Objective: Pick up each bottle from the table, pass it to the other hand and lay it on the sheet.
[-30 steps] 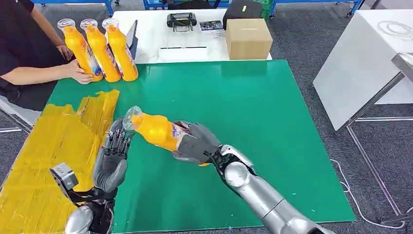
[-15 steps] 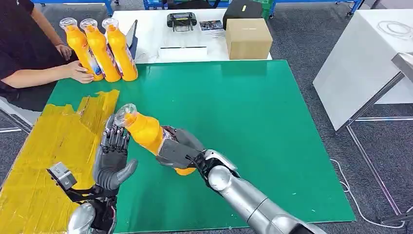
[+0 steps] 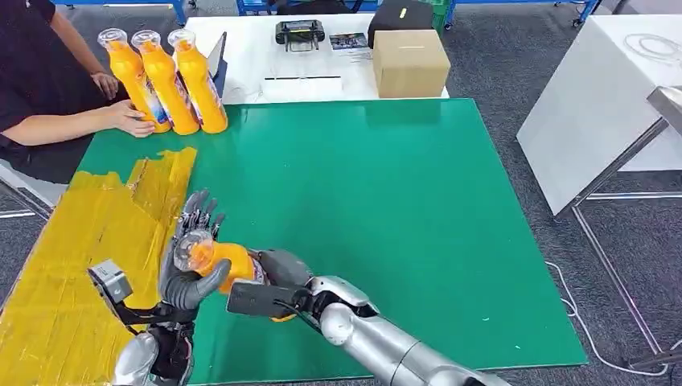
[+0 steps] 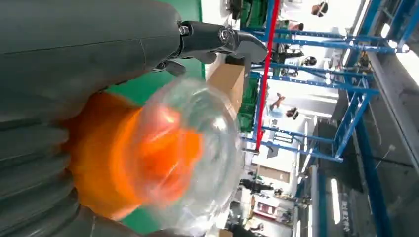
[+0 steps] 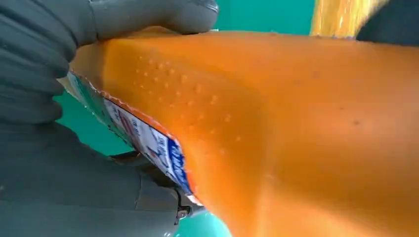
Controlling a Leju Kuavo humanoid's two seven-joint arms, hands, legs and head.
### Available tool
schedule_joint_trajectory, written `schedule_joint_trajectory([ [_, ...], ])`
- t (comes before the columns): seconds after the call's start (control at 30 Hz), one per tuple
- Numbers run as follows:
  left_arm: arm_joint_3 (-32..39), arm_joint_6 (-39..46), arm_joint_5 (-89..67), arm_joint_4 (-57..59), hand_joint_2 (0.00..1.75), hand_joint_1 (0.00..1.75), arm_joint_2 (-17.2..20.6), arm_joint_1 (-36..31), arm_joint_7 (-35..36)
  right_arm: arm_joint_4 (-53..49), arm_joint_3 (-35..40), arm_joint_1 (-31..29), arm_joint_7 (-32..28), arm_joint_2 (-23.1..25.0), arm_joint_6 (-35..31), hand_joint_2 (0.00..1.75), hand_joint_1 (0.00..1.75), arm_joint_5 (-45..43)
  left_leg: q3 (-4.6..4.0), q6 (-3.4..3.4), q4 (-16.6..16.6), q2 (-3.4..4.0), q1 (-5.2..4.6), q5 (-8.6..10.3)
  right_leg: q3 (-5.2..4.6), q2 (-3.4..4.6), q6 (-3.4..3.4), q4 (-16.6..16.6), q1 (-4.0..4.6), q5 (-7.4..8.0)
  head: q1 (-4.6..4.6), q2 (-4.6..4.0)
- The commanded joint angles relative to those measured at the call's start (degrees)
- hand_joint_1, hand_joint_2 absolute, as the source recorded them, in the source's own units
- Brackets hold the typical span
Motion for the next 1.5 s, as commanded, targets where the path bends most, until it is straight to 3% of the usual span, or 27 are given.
schedule_joint_trajectory([
  [0.03,-0.5,-0.7,-0.1,3.9,1.75,0.0,0.0,-1.8,0.2,2.8,6.1,-0.7,0.2,0.1,0.3,1.75,1.75,0.7,0.18,0.02,0.0,-0.07,0.01,-0.05,0.2,-0.04,0.0,-0.1,0.01,-0.06,0.02,0.0],
  [0.07,-0.3,-0.9,0.0,4.0,1.75,1.75,0.0,-1.8,0.2,2.8,6.3,-0.9,0.2,0.0,0.3,1.75,1.75,0.6,0.14,0.01,0.0,-0.06,0.01,-0.05,0.16,-0.03,-0.01,-0.1,0.01,-0.05,0.0,0.0],
  [1.03,-0.1,-3.1,-0.2,2.3,1.75,1.75,0.3,-0.8,-2.1,3.2,4.7,-1.3,-0.3,-1.7,-1.0,1.75,1.75,1.0,0.19,0.02,0.0,-0.13,0.01,-0.03,0.23,-0.11,0.0,-0.1,0.0,-0.06,0.0,0.0],
  [1.07,0.0,-3.0,-0.3,2.2,1.75,1.75,0.3,-0.7,-2.2,2.9,4.6,-1.3,-0.3,-1.9,-1.4,1.75,1.66,1.4,0.14,0.01,-0.1,-0.12,0.0,-0.01,0.18,-0.1,0.0,-0.1,0.0,-0.04,0.0,0.0],
  [1.23,0.0,-3.0,-0.3,2.1,1.75,1.75,0.3,-0.6,-2.2,2.9,4.5,-1.5,-0.3,-2.0,-1.4,1.75,1.66,1.3,0.1,0.01,0.0,-0.09,0.0,-0.01,0.12,-0.08,0.0,-0.1,0.0,-0.04,0.0,0.0],
  [1.27,0.1,-2.9,-0.4,1.7,1.75,1.75,0.3,-0.4,-2.4,2.0,4.0,-1.1,-0.3,-2.1,-2.7,1.75,0.02,2.2,0.17,0.02,0.0,-0.14,0.01,-0.05,0.2,-0.11,0.0,-0.1,0.01,-0.07,0.0,0.0],
  [1.3,0.4,-2.3,-1.1,1.1,1.75,1.75,0.3,-0.1,-3.0,1.4,3.0,-0.6,0.5,-2.4,-3.9,0.0,0.0,2.5,0.14,0.01,0.0,-0.11,0.0,-0.02,0.15,-0.1,0.0,-0.1,0.0,-0.05,0.0,0.0],
  [1.5,3.2,2.0,-7.6,-4.9,1.75,1.75,0.8,1.9,-6.5,-9.6,-4.8,3.0,-0.6,-8.3,-4.5,0.0,0.0,3.5,0.06,0.03,0.0,-0.17,0.02,-0.02,0.11,-0.16,0.02,0.0,0.02,-0.05,0.02,0.0],
])
